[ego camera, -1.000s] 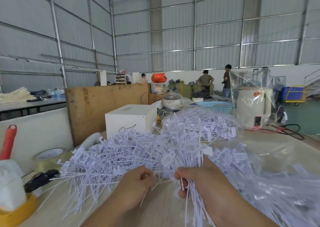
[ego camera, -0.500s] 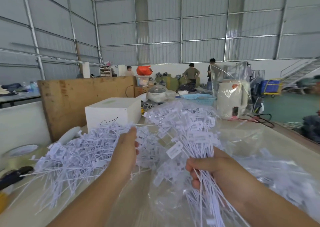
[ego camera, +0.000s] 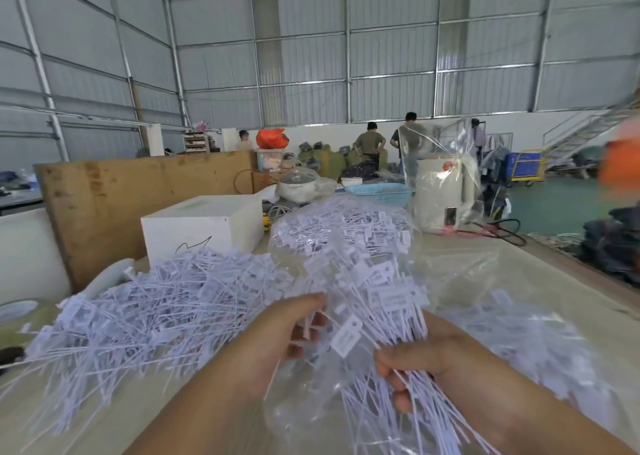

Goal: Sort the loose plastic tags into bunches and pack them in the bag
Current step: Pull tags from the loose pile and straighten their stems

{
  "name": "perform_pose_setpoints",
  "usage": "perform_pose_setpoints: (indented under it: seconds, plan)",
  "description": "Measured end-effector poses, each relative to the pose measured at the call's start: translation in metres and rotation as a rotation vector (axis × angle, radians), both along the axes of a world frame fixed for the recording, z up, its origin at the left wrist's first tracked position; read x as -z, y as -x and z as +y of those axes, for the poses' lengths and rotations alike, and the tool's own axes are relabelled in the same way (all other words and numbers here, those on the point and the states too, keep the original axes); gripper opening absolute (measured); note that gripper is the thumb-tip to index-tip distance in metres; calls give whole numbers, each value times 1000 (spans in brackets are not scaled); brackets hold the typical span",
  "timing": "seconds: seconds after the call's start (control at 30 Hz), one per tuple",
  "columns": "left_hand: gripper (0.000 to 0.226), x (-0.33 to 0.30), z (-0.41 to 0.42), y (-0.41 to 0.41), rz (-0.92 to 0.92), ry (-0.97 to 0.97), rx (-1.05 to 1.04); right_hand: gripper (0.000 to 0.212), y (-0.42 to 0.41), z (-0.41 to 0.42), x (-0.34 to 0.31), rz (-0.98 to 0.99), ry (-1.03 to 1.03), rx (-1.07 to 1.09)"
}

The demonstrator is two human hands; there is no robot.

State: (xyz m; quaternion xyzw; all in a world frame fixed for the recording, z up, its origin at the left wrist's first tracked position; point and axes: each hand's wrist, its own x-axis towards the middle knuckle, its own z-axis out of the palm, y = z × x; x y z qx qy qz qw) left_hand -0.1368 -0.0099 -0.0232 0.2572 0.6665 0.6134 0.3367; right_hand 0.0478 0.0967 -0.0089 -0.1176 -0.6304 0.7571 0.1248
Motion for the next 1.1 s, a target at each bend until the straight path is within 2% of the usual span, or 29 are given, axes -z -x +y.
perform_pose_setpoints:
  seconds: [0.07,0.13,0.23,0.33,0.47,0.57,0.73,0.93,1.0,1.1]
  plan:
    - [29,5,-1,-5,-46,37,68,35,0,-1,0,21,12,42]
    - [24,7,-2,-8,-28,51,47,27,0,-1,1,35,18,110]
    - [30,8,-4,-3,-32,-29,17,27,2,-2,3,44,44,175]
    - [25,7,-4,-5,-20,-95,28,26,5,-6,6,56,60,205]
    - [42,7,-1,-25,171,-69,59,32,7,-15,8,22,-3,146]
    - [50,7,4,-39,227,-65,47,41,7,-21,6,20,-35,111]
    - [42,-1,3,-38,315,-75,-116,33,3,-23,3,118,-20,169]
    - [33,-3,-2,-34,306,-86,-280,29,5,-25,6,227,85,305]
    - [31,-2,-4,-39,419,-50,-243,30,6,-27,5,278,87,357]
    - [30,2,-3,-58,588,-4,-71,44,11,-27,8,341,137,425]
